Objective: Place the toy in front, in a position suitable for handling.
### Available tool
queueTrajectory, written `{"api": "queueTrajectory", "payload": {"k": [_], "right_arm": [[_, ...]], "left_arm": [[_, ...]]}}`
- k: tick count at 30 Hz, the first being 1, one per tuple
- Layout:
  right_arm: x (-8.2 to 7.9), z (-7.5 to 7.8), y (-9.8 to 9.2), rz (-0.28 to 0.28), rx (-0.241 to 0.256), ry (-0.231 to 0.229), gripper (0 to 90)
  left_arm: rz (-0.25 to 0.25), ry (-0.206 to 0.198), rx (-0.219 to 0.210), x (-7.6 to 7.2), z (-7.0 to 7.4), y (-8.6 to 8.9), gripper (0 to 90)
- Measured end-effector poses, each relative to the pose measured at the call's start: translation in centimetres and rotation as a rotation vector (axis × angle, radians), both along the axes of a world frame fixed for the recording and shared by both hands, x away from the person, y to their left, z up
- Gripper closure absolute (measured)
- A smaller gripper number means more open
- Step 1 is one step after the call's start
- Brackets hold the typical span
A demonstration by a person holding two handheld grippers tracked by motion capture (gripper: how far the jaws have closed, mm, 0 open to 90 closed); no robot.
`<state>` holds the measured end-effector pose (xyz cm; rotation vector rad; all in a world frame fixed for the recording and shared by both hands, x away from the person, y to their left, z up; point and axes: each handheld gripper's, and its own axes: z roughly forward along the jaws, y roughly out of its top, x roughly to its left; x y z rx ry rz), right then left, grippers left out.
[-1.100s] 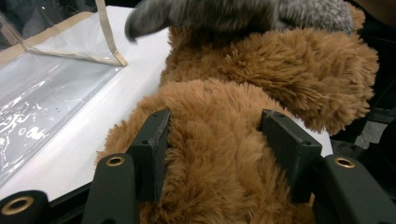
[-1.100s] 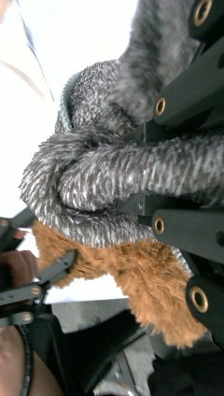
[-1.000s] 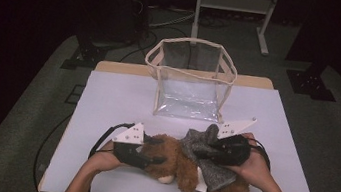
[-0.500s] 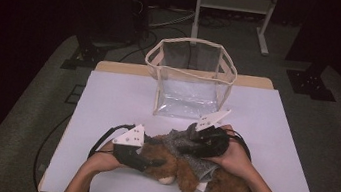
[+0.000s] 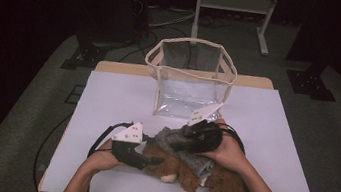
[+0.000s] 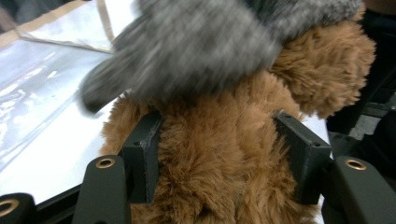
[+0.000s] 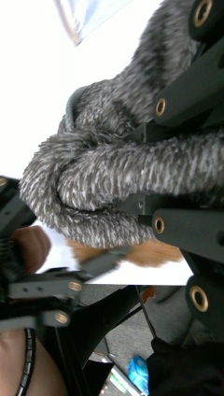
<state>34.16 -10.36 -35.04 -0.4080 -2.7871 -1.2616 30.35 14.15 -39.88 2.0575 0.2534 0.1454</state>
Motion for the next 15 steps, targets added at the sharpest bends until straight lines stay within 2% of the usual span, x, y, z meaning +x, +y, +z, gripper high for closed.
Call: {"api": "queueTrajectory", "payload": {"k": [3,6,11,15], "right_arm": [[0.1,-0.3,1.6,0.024,0.017,0.014,74.3],[0.1,-0.4,1.4,0.025,0.01,0.009,74.2],[0.5,-0.6,-1.5,-0.059,-0.069,-0.027,73.9],[0.3,-0.6,-4.4,-0.124,-0.036,-0.006,73.7]], "left_arm": [[-0.017,0.009,0.004,-0.1,-0.1,0.3,38.5],[-0.02,0.013,-0.007,-0.1,-0.2,0.3,38.3],[-0.029,0.004,0.011,-0.3,-0.1,0.3,38.3],[-0.031,0.003,0.016,-0.3,-0.1,0.2,38.3]]}}
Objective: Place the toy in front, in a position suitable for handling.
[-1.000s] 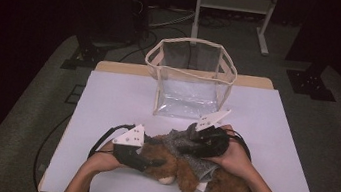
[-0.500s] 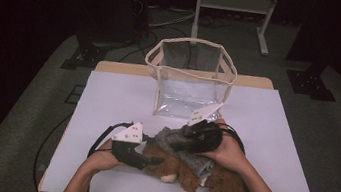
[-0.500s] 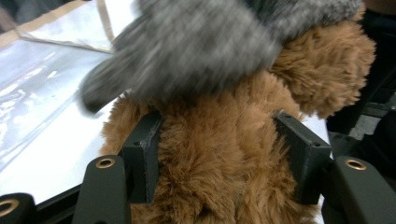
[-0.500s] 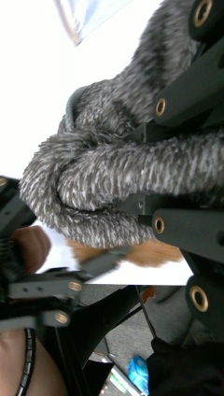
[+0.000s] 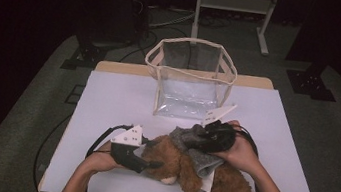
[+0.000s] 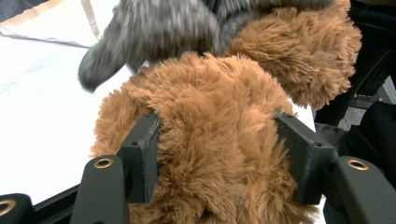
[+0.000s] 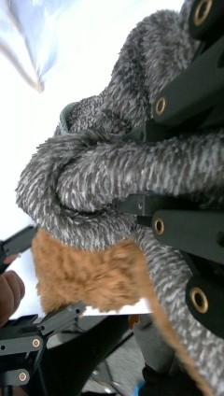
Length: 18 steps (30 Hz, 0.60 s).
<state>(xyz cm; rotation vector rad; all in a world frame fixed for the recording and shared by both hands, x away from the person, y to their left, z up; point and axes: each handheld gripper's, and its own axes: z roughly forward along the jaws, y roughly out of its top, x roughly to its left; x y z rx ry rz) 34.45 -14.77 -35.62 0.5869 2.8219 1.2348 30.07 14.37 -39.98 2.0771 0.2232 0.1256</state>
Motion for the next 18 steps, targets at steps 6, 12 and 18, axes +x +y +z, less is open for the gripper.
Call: {"api": "queueTrajectory", "payload": {"k": [6,12,18], "right_arm": [[-1.9,0.4,-4.0,-0.052,0.058,-0.025,73.3],[-4.8,0.2,-7.4,-0.107,0.092,-0.042,72.9],[-6.4,-1.1,-8.4,-0.149,0.125,-0.053,72.2]], "left_arm": [[-0.003,0.002,0.001,0.0,0.0,0.1,37.7],[0.0,-0.001,0.004,0.1,0.0,0.1,36.4],[0.006,-0.003,-0.004,0.2,0.0,0.1,34.4]]}}
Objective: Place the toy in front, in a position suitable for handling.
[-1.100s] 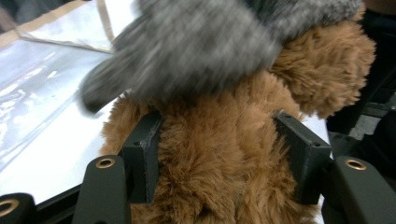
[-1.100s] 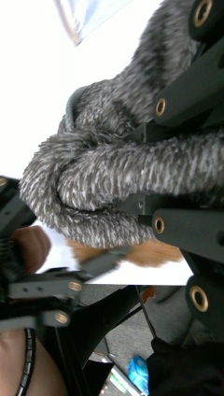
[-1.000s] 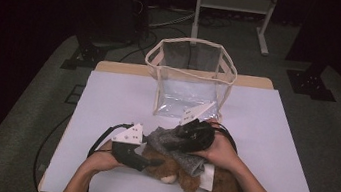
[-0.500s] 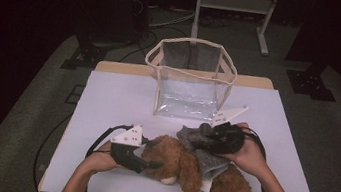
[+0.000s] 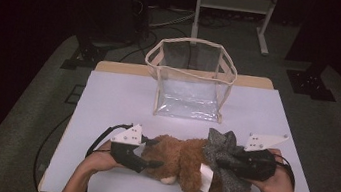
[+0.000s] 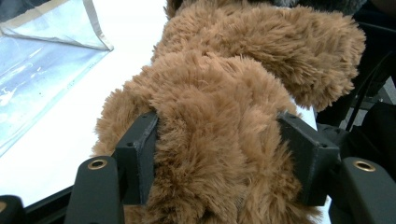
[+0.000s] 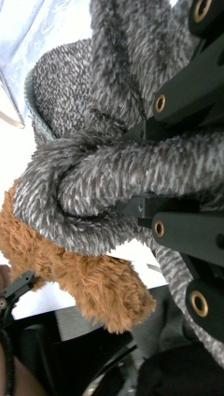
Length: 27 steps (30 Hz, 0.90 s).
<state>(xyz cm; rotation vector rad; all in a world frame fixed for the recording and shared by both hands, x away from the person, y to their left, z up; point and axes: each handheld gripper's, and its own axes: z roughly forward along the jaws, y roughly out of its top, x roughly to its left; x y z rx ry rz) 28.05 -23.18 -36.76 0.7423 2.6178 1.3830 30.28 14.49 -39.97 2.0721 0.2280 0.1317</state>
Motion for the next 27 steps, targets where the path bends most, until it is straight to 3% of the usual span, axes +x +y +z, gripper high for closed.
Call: {"api": "queueTrajectory", "payload": {"k": [5,11,13,18,27], "right_arm": [[0.1,-0.8,-0.3,-0.018,0.046,0.016,71.8],[-0.3,-1.4,-0.5,-0.034,0.078,0.001,71.3],[-0.4,-1.5,-0.5,-0.04,0.083,-0.002,71.2],[-0.9,-1.2,-0.8,-0.041,0.06,-0.021,70.6],[-3.2,-1.2,-2.2,-0.066,0.033,-0.028,70.5]], "left_arm": [[0.008,0.009,-0.028,0.3,-0.1,-0.1,27.8],[0.031,-0.041,-0.003,0.3,0.2,-1.3,13.2],[0.034,-0.047,0.004,0.3,0.1,-1.8,13.3],[0.041,-0.047,0.033,0.2,0.2,-1.6,27.5],[0.06,-0.051,0.04,0.3,0.3,-1.4,27.3]]}}
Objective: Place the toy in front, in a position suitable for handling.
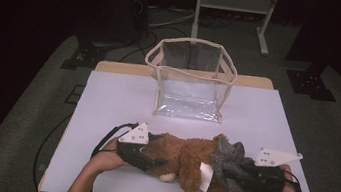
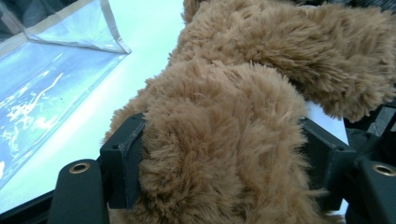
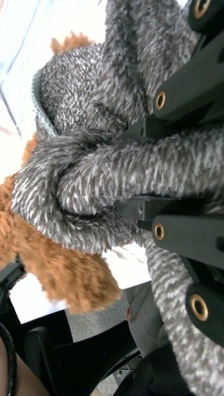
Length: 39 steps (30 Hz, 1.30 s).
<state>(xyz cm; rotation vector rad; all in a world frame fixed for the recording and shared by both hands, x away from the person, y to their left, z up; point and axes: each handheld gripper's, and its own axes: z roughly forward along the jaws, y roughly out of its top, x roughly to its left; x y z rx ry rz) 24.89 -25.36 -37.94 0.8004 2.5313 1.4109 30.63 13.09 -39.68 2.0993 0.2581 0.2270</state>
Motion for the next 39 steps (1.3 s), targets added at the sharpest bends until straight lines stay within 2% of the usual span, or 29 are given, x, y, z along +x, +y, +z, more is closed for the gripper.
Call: {"api": "queueTrajectory", "payload": {"k": [9,12,14,17,20,22,27,30,32,35,39], "right_arm": [[-0.9,0.1,-1.9,-0.022,0.005,0.017,70.5],[-0.3,0.8,-1.8,-0.012,0.0,0.009,70.9],[0.4,1.3,-1.4,0.004,-0.004,0.003,71.2],[2.2,2.1,0.1,0.05,-0.009,0.004,71.3],[4.7,2.5,2.7,0.112,-0.014,0.022,71.6],[6.1,2.7,4.6,0.154,-0.036,0.029,71.7],[8.8,3.1,9.7,0.263,-0.085,0.091,72.8],[9.6,2.7,12.0,0.307,-0.129,0.109,73.1],[9.8,2.7,12.8,0.324,-0.141,0.105,73.1],[10.0,3.0,13.7,0.343,-0.149,0.098,73.1],[10.0,3.1,15.1,0.366,-0.163,0.097,73.1]], "left_arm": [[0.032,0.01,0.003,0.2,0.2,0.0,27.3],[0.035,0.025,0.002,0.2,0.2,-0.1,27.3],[0.024,0.02,0.004,0.0,0.2,-0.2,27.1],[0.014,0.015,0.011,-0.1,0.2,-0.2,26.8],[0.008,0.012,0.008,-0.2,0.1,-0.2,27.0],[0.008,0.017,0.001,-0.2,0.1,-0.1,27.1],[0.015,0.021,0.002,-0.2,0.2,0.0,23.4],[0.037,0.02,0.018,0.0,0.5,0.5,17.1],[0.055,0.045,0.0,0.2,0.5,1.1,16.9],[0.042,0.06,-0.022,0.2,0.1,1.3,22.9],[0.043,0.068,-0.034,0.2,0.0,0.9,26.1]]}}
